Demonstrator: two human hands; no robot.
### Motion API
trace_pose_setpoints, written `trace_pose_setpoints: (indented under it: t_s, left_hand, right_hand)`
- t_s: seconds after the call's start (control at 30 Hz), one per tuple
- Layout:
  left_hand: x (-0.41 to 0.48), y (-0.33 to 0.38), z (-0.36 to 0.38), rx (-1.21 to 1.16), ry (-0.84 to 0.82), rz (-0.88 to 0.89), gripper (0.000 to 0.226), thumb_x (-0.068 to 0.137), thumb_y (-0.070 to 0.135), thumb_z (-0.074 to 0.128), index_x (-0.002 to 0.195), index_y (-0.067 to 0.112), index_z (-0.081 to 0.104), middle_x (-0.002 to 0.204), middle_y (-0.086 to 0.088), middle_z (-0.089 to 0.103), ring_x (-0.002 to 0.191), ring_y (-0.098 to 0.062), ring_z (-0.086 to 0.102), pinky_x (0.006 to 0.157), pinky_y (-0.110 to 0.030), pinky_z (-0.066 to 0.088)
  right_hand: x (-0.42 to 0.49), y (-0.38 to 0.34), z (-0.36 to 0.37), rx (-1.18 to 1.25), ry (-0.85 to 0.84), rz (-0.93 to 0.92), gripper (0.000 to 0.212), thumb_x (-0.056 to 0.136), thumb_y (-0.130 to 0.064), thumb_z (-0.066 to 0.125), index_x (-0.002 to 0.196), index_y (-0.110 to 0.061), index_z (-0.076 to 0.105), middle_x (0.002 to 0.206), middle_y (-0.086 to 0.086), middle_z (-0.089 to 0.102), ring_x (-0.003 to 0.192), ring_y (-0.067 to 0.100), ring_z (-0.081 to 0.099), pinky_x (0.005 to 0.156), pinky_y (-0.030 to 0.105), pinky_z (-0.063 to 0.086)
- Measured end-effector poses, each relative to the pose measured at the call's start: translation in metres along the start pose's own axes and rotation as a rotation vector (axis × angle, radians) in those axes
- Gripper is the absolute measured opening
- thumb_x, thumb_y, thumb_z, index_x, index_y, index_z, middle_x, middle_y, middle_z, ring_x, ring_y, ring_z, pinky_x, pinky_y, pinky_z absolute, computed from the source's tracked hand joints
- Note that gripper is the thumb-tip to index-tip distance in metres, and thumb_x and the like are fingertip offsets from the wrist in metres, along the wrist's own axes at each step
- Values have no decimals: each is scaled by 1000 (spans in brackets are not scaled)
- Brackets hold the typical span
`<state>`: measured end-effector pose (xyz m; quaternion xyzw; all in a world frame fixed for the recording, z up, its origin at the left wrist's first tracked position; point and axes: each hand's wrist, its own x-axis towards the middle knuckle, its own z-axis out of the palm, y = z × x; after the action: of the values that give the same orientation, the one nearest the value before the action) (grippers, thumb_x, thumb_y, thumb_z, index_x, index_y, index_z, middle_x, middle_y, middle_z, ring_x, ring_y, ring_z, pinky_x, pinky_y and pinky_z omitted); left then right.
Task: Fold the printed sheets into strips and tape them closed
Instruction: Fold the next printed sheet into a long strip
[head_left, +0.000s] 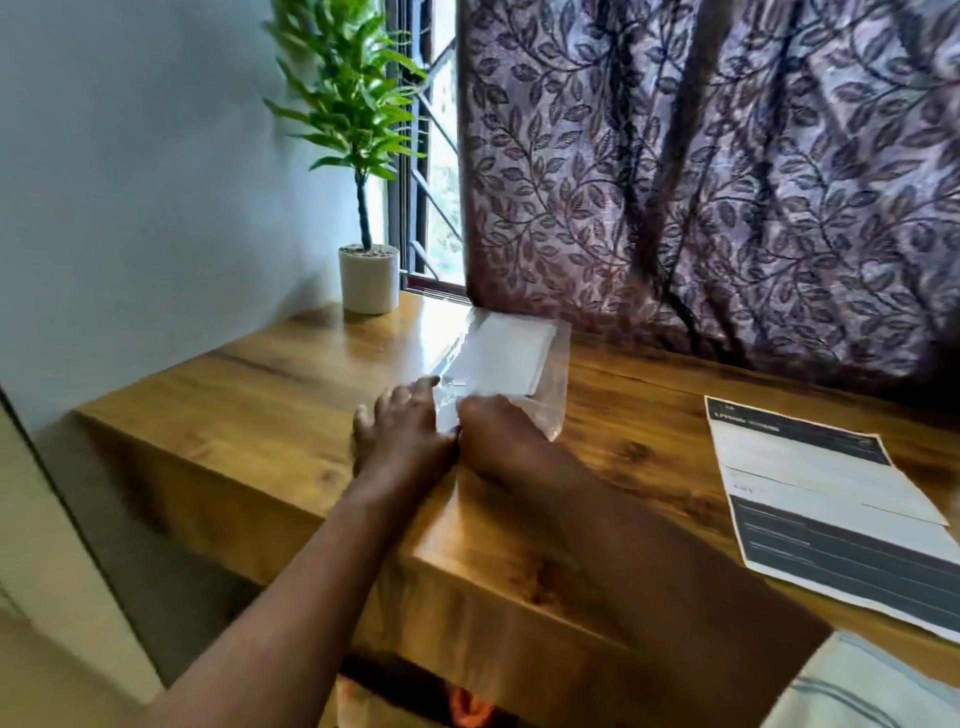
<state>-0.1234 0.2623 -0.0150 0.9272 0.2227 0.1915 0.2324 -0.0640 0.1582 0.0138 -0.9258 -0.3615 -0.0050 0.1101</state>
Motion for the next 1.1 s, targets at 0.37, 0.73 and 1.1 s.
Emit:
trace_pose_setpoints:
  t_s: [0.37, 0.73, 1.1]
  left_hand:
    - [9, -6, 6, -37, 44, -3, 98, 79, 60, 66, 157, 28, 17, 154, -3, 45, 141, -26, 42, 120, -54, 19]
    - [12, -9, 8, -70, 97, -12, 103, 75, 61, 70, 157, 22, 19, 147, -5, 54, 138, -24, 47, 120, -52, 21]
    - [12, -8, 10, -79, 134, -27, 70, 91, 59, 51, 151, 26, 33, 146, -1, 55, 136, -23, 48, 120, -50, 20]
  right_hand:
    - [51, 9, 1, -113, -68, 122, 38, 87, -17, 67, 125, -15, 66, 130, 17, 65, 120, 34, 61, 103, 41, 48]
    - [54, 19, 5, -66, 50, 86, 24, 101, -20, 48, 117, -9, 62, 119, 21, 63, 113, 39, 61, 88, 40, 49]
    - [42, 4, -2, -322, 123, -52, 25, 93, -16, 59, 115, -13, 70, 117, 15, 69, 111, 38, 66, 80, 38, 48]
